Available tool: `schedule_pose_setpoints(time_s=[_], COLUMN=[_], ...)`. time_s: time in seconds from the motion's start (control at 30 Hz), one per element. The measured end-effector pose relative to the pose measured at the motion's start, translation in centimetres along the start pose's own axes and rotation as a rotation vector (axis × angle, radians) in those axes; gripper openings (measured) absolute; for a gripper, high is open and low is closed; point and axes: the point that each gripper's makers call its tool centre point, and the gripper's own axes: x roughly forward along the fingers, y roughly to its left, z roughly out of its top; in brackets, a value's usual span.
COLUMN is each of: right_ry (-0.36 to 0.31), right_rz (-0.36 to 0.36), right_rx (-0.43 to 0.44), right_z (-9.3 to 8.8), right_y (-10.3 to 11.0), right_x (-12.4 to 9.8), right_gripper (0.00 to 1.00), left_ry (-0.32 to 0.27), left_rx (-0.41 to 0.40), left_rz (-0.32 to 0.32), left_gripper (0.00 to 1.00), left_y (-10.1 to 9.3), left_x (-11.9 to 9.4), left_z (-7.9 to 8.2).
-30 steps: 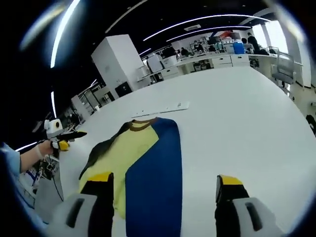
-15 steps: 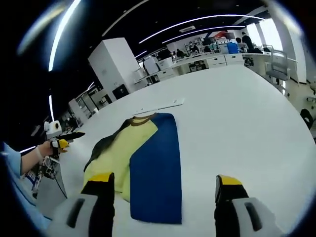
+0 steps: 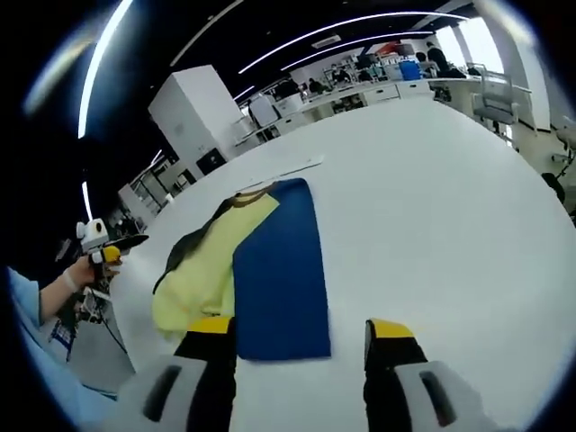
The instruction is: Fold the garment on the visible template until the final outline fits inside the template.
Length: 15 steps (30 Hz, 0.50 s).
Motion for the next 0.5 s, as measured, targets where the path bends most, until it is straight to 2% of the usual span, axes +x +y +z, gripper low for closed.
schedule_pose_setpoints(time_s=[0.2,0.5], right_ry=[0.018,0.014], right_rz=[-0.012,-0.002], right_rx=[0.049,0.075], right_z=[-1.6,-1.9], right_y=[-0.4,-0.1], right_x=[0.4,1.0], right_gripper=[0.40,0.23], left_ry=[0.005,-0.006], left_rx=[-0.015,-0.032], left_rz=[0.006,0.023], left_gripper=[0.78,0.76], left_y=[0.1,0.4], left_x=[-0.9,-2.7], left_z=[-0.7,-0.9])
